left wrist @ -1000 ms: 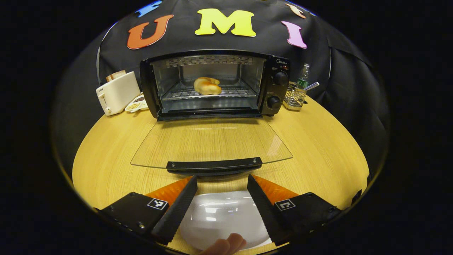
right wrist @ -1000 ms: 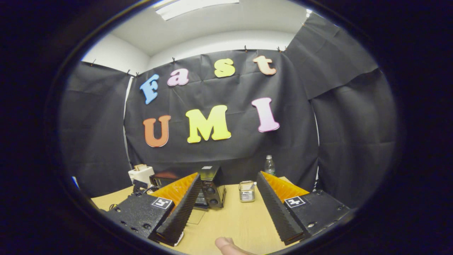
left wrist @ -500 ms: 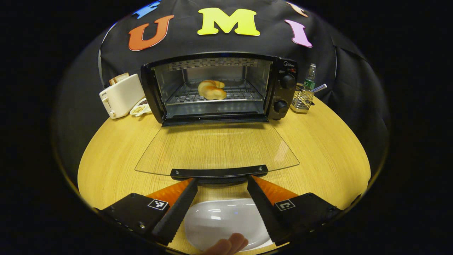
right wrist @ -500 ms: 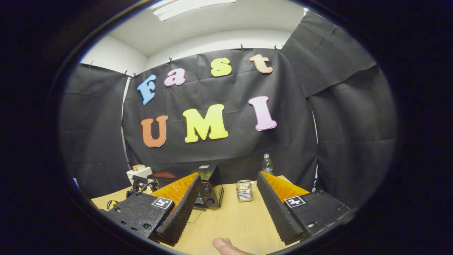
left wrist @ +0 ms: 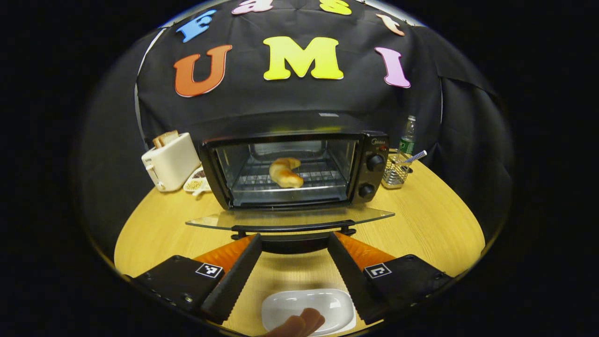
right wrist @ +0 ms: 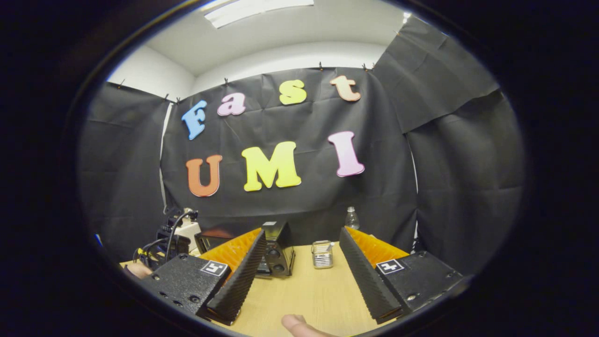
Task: Open the electric oven with the left hand, put the food in, and close the electric oven.
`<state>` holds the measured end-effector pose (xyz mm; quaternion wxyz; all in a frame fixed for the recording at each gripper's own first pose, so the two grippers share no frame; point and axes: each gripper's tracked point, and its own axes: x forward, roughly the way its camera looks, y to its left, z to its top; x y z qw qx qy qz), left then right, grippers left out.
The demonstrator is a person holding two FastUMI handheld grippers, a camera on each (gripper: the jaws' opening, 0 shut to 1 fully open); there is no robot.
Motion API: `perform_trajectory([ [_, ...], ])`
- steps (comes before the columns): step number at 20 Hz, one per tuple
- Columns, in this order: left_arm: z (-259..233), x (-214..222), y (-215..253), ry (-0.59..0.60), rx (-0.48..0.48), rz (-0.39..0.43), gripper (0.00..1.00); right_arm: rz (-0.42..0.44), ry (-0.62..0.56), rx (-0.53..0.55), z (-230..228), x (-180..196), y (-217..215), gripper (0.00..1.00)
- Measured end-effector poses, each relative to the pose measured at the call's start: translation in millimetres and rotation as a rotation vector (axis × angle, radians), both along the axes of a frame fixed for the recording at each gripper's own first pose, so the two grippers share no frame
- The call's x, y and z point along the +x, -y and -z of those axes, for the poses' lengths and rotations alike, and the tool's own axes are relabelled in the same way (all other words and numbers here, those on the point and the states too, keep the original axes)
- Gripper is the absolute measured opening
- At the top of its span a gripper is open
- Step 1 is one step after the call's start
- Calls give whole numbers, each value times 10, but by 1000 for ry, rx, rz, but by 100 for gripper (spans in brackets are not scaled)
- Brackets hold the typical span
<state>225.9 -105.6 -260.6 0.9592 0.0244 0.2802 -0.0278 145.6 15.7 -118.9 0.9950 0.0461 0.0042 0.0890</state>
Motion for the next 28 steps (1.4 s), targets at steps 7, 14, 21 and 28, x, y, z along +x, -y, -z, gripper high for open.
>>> perform_trajectory([
  [7,-253,644,-138,47,-99,12,98,43,16,-10,-124,-280,126,96],
  [14,-886,333,-309,170,-137,12,94,53,32,-20,-286,-589,130,97],
  [21,-1618,-615,-436,374,-135,11,94,59,51,-52,-450,-969,19,96],
  [28,-2020,-1578,-551,504,-93,-11,94,86,85,-21,-597,-1372,21,100],
])
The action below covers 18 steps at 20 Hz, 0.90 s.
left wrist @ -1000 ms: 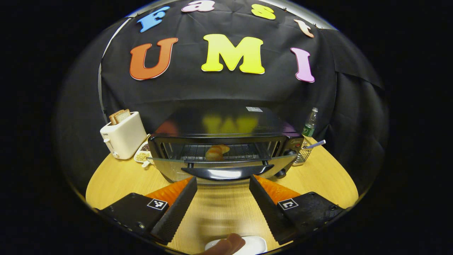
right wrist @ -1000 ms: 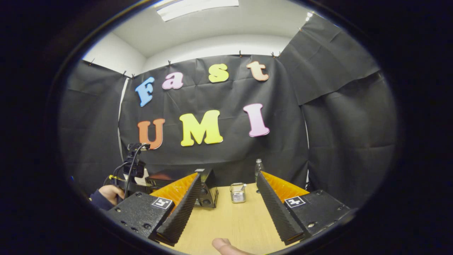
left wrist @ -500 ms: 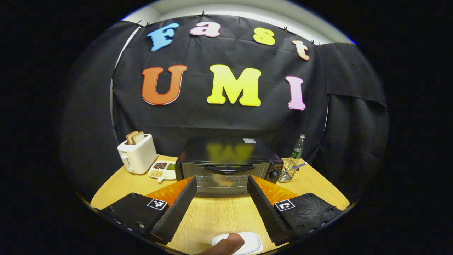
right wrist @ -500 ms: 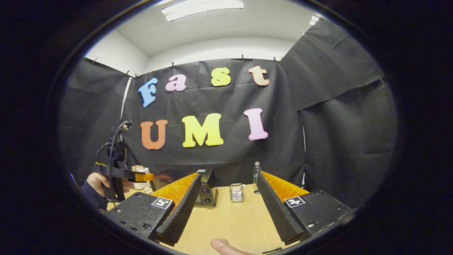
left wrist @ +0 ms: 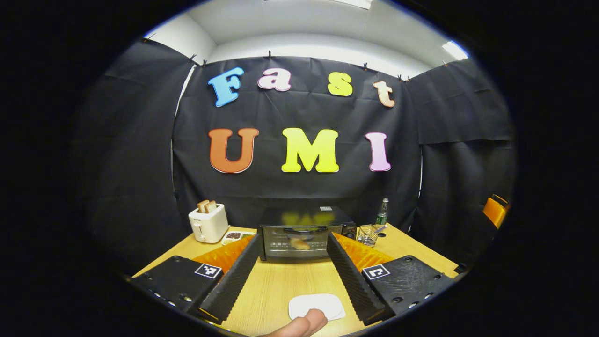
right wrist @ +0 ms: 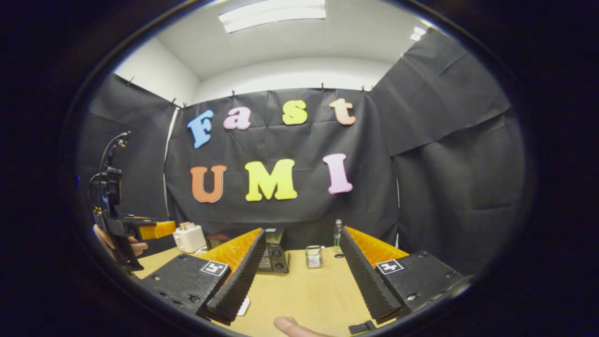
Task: Open the electric oven with the left hand, put the food in, and close the electric oven.
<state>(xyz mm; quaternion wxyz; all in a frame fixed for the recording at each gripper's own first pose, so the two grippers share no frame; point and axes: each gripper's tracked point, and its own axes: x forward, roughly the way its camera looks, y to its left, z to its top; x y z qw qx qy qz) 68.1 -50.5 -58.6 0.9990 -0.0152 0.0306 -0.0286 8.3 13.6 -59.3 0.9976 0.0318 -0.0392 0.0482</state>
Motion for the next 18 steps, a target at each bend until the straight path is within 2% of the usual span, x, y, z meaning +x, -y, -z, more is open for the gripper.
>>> perform_trajectory([
  [5,-219,-661,-74,73,-32,13,94,35,1,17,-7,-289,116,100],
  [8,-190,-935,-121,79,-44,13,94,36,11,-10,-36,-363,102,100],
  [12,-47,-1090,-273,87,-73,-22,94,0,28,-59,-50,-384,-52,100],
  [14,77,-1139,-248,75,-83,-19,94,21,35,-83,46,-369,-18,100],
  [18,295,-1114,-194,37,-9,-8,94,22,-3,-117,335,-382,-43,100],
])
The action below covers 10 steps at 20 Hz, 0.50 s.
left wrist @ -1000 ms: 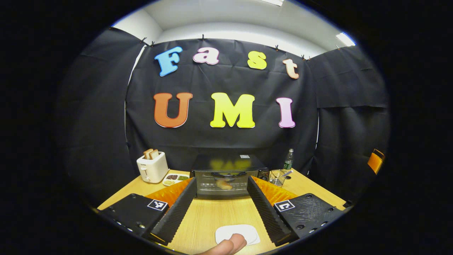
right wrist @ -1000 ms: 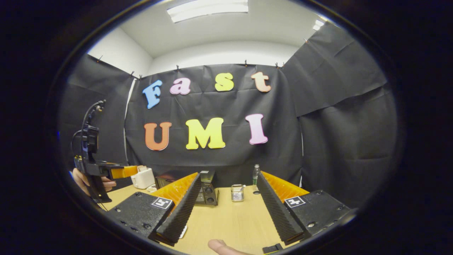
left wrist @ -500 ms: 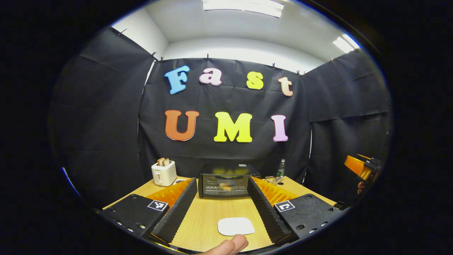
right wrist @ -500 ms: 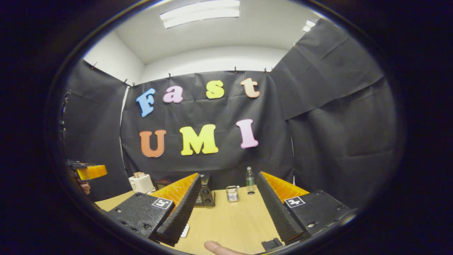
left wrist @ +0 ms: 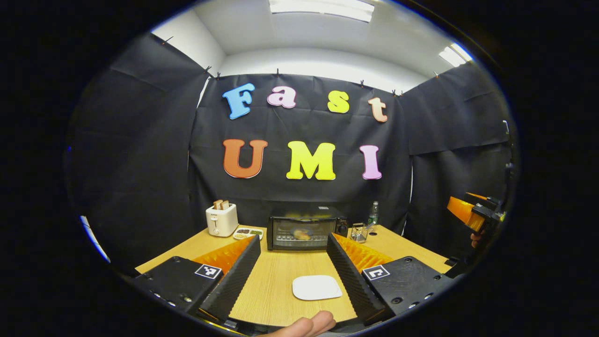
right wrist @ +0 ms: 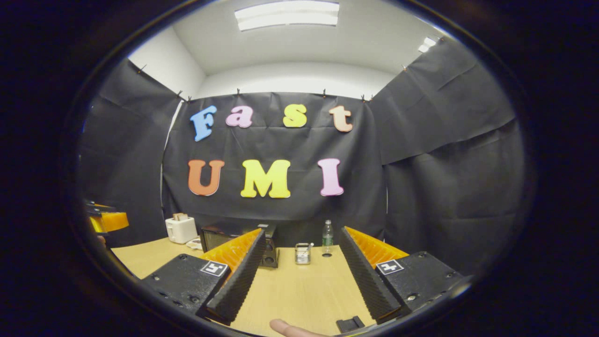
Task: Open the electric oven with the left hand, put the food in, and close the electric oven.
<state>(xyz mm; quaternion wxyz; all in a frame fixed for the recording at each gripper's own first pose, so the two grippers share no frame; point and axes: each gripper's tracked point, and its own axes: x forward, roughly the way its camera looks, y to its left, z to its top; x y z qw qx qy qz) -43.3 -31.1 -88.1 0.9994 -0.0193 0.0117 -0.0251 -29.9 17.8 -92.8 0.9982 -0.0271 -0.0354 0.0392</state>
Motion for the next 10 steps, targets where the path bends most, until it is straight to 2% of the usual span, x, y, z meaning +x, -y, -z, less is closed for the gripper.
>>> perform_trajectory([
  [10,-249,-104,39,51,0,5,94,19,22,-2,-114,-92,95,100],
])
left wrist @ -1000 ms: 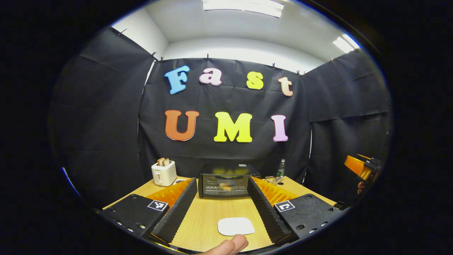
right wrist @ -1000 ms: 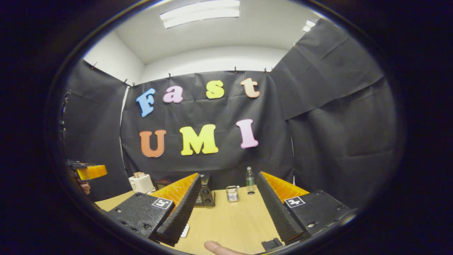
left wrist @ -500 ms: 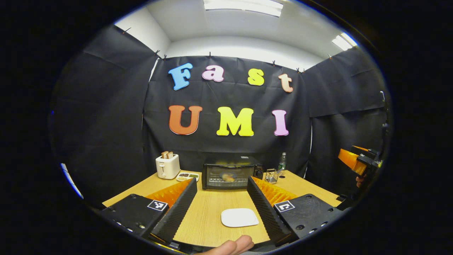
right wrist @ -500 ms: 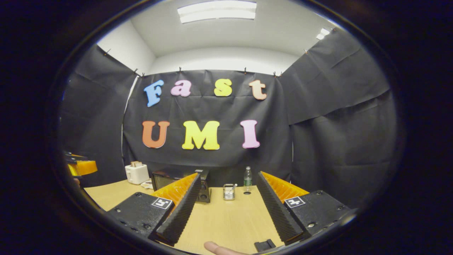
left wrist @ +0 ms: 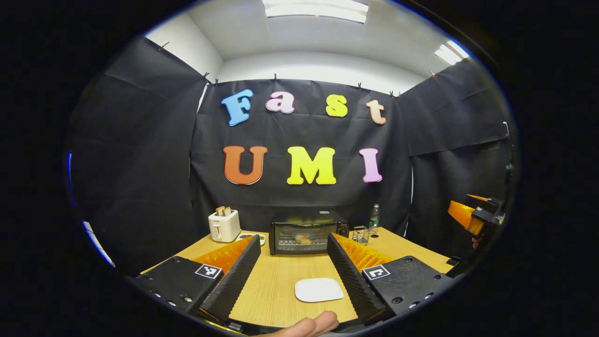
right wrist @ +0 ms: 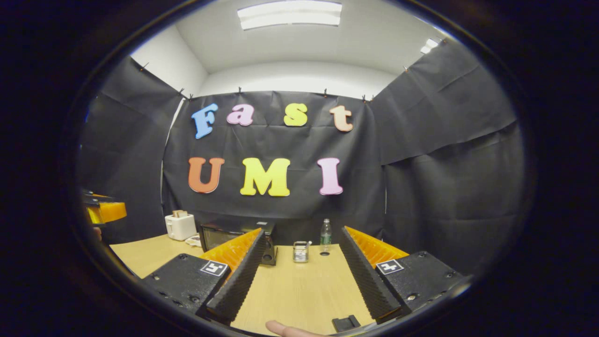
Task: Open the electric oven with the left hand, put the food in, and close the electric oven.
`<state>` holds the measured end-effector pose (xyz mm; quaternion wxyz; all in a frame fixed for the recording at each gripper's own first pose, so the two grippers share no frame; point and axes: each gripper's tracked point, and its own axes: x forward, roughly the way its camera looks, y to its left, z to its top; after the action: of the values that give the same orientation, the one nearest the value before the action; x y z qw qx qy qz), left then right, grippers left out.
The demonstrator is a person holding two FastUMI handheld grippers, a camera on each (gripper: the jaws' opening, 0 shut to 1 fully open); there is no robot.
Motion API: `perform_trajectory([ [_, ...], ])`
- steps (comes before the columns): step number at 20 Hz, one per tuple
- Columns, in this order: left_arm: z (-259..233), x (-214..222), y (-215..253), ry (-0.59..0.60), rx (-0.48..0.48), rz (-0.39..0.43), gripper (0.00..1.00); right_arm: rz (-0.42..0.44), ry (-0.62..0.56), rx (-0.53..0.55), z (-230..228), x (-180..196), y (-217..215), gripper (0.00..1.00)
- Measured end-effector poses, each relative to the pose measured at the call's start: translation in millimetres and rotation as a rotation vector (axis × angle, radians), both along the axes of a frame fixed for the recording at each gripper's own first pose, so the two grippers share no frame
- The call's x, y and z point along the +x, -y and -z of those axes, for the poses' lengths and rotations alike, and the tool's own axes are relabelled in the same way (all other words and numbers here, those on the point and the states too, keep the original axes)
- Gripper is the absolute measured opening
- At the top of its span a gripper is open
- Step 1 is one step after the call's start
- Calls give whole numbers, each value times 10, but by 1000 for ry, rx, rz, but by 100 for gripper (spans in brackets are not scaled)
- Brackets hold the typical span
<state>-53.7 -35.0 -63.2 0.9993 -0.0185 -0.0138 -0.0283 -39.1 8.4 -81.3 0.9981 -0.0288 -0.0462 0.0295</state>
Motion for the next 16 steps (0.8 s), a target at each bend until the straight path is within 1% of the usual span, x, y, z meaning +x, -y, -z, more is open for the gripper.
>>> perform_trajectory([
  [3,-78,-14,-30,11,13,-11,94,12,-1,10,-63,-38,54,100],
  [7,-127,-34,-15,7,2,-7,94,19,23,12,-177,-82,90,99],
  [11,-144,-23,7,5,9,-12,94,16,28,2,-194,-133,78,99],
  [16,-133,-38,95,3,21,4,94,20,24,6,-172,-147,115,100],
])
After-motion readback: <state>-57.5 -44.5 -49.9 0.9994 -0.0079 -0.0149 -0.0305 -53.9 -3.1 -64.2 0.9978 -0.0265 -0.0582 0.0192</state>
